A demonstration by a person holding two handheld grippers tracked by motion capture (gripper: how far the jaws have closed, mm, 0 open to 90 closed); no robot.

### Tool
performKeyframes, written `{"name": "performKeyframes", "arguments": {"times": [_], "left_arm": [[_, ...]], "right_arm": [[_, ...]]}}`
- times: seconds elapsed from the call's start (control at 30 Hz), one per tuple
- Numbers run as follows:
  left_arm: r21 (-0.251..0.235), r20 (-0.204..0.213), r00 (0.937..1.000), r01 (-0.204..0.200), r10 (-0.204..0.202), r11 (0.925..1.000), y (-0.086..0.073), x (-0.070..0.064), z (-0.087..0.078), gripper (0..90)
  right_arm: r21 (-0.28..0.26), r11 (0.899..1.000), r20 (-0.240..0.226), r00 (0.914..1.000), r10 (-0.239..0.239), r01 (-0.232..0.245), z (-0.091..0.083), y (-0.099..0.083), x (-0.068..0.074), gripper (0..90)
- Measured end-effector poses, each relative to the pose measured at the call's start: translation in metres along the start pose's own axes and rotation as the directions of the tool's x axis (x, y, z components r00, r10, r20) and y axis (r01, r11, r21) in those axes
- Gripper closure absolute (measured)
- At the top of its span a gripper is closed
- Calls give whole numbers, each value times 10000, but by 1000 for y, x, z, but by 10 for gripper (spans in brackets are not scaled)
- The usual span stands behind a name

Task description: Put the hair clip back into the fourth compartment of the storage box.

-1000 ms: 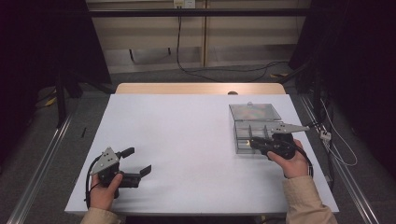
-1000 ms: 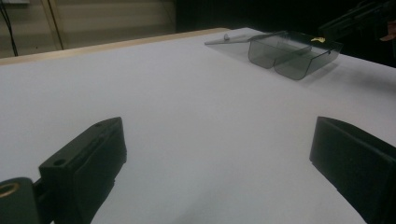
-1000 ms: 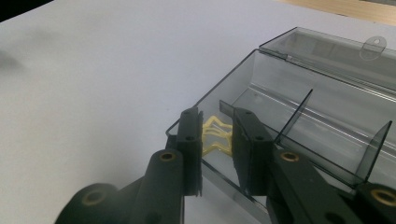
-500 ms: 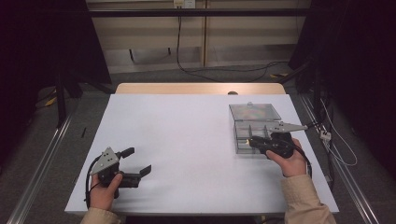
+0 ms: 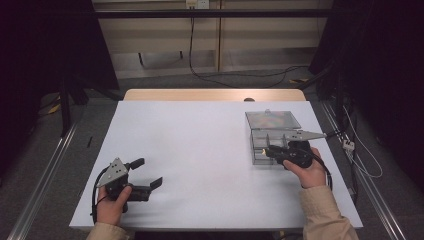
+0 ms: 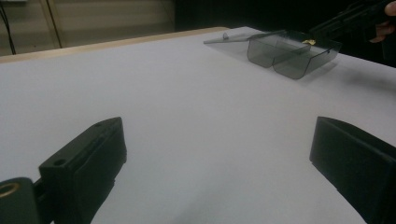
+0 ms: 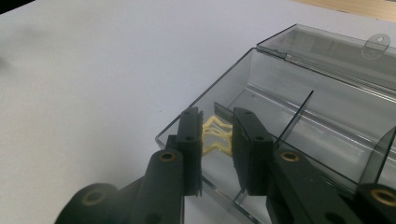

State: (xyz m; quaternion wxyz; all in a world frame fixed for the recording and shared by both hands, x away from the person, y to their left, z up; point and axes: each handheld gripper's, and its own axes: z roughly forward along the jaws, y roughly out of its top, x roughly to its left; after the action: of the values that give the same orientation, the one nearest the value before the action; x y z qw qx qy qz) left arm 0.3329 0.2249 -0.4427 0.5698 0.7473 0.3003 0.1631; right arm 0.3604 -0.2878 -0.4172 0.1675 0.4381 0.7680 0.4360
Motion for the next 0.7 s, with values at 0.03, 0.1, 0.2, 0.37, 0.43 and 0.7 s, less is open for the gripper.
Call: {"name": "performKeyframes", "arguments": {"times": [0.03, 0.1, 0.2, 0.37, 0.43, 0.7], "left_arm": [[-1, -5, 10000, 0, 0, 10000, 0, 0, 0, 35], [4, 2, 10000, 2, -2, 10000, 0, 0, 0, 36], [45, 11, 10000, -15, 15, 10000, 0, 0, 0, 36], [67, 5, 10000, -53, 53, 10000, 0, 0, 0, 36], [73, 5, 10000, -56, 56, 10000, 0, 0, 0, 36], [69, 8, 10000, -22, 22, 10000, 0, 0, 0, 36]], "right_arm": [[-13, 10000, -6, 10000, -14, 14, 1, 0, 0, 738], [4, 10000, 4, 10000, -24, 24, 1, 0, 0, 739], [19, 10000, -3, 10000, -16, 16, 2, 0, 0, 739], [62, 10000, -10, 10000, -37, 37, 5, 0, 0, 739], [82, 10000, 3, 10000, -7, 7, 6, 1, -1, 738], [132, 9999, 12, 10000, -37, 37, 10, 1, -1, 738]]}}
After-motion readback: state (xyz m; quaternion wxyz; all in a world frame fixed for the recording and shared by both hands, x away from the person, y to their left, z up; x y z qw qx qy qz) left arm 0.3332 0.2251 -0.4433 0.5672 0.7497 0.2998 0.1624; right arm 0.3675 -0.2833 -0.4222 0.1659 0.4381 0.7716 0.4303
